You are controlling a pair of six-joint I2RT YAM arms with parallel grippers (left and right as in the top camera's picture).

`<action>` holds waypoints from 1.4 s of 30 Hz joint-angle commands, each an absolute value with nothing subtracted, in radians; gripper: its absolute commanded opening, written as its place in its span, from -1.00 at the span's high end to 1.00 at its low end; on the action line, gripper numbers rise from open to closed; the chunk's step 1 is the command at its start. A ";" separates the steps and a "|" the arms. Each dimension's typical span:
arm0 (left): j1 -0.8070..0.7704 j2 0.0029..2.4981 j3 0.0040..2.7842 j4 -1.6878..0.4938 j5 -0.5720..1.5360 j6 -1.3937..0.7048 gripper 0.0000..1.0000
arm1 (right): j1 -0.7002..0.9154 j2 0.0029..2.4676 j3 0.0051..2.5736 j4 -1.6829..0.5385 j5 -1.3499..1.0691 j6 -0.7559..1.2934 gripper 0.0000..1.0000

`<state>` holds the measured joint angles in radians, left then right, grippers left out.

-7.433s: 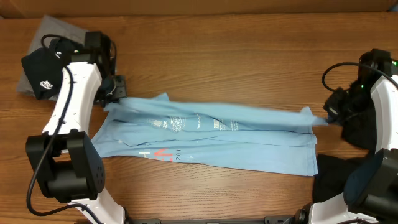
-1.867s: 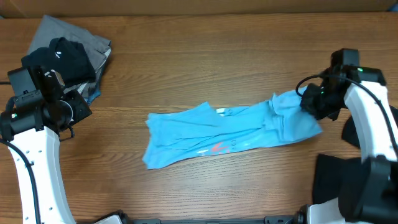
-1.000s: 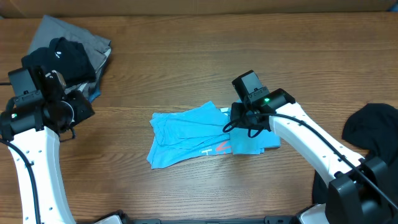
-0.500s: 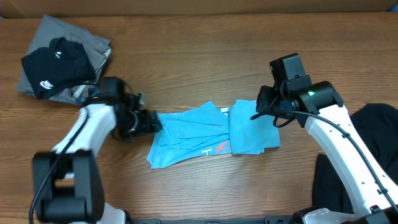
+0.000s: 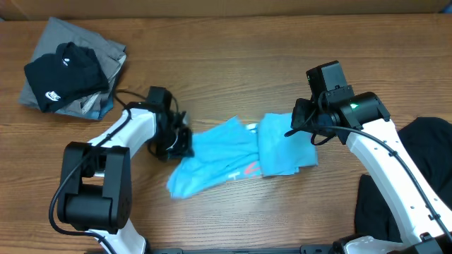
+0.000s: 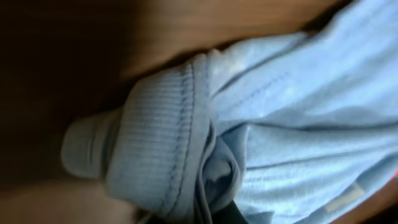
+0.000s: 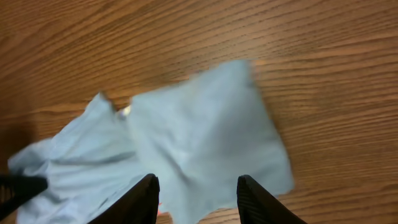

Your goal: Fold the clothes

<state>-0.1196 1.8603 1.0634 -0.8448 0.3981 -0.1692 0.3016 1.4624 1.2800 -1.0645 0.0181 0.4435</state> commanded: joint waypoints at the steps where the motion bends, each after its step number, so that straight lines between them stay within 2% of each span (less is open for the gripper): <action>1: 0.003 1.810 1.195 -1.019 0.194 -0.171 0.92 | 0.296 1.449 1.303 -1.061 0.037 0.437 0.12; 4: 0.093 1.736 1.419 -1.202 0.146 -0.108 0.92 | 0.296 1.449 1.303 -1.059 0.037 0.438 0.11; 7: 0.102 1.718 1.617 -1.319 0.152 -0.123 0.92 | 0.296 1.449 1.303 -1.044 0.036 0.438 0.10; 12: -0.025 1.732 1.671 -1.312 0.176 -0.250 0.92 | 0.296 1.449 1.303 -1.039 0.036 0.437 0.10; 16: -0.184 1.790 1.669 -1.319 0.083 -0.327 0.86 | 0.296 1.449 1.303 -1.050 0.036 0.437 0.10; 20: -0.270 1.863 1.669 -1.339 0.060 -0.360 0.63 | 0.296 1.449 1.303 -1.054 0.037 0.437 0.10; 22: -0.302 1.895 1.669 -1.343 0.080 -0.374 0.43 | 0.296 1.449 1.303 -1.053 0.037 0.437 0.10; 23: -0.323 1.908 1.669 -1.342 0.081 -0.383 0.12 | 0.296 1.449 1.303 -1.053 0.038 0.437 0.10; 26: -0.341 1.908 1.688 -1.352 0.082 -0.383 -0.27 | 0.296 1.449 1.303 -1.053 0.048 0.437 0.10; 29: -0.310 1.908 1.797 -1.447 0.049 -0.381 -0.43 | 0.296 1.449 1.303 -1.053 0.051 0.437 0.10; 31: -0.274 1.907 1.892 -1.522 -0.050 -0.372 -0.50 | 0.296 1.449 1.303 -1.053 0.051 0.437 0.10; 32: -0.256 1.907 1.922 -1.539 -0.085 -0.361 -0.53 | 0.296 1.449 1.303 -1.054 0.051 0.437 0.09; 33: -0.221 1.907 1.948 -1.542 -0.126 -0.329 -0.45 | 0.296 1.449 1.303 -1.054 0.051 0.437 0.09; 35: -0.149 1.916 1.922 -1.520 -0.131 -0.297 -0.18 | 0.296 1.449 1.303 -1.054 0.051 0.437 0.09; 40: -0.056 1.945 1.759 -1.396 -0.113 -0.283 -0.15 | 0.296 1.449 1.303 -1.061 0.051 0.437 0.09; 42: -0.035 1.969 1.702 -1.362 -0.005 -0.253 -0.10 | 0.296 1.449 1.303 -1.069 0.051 0.437 0.10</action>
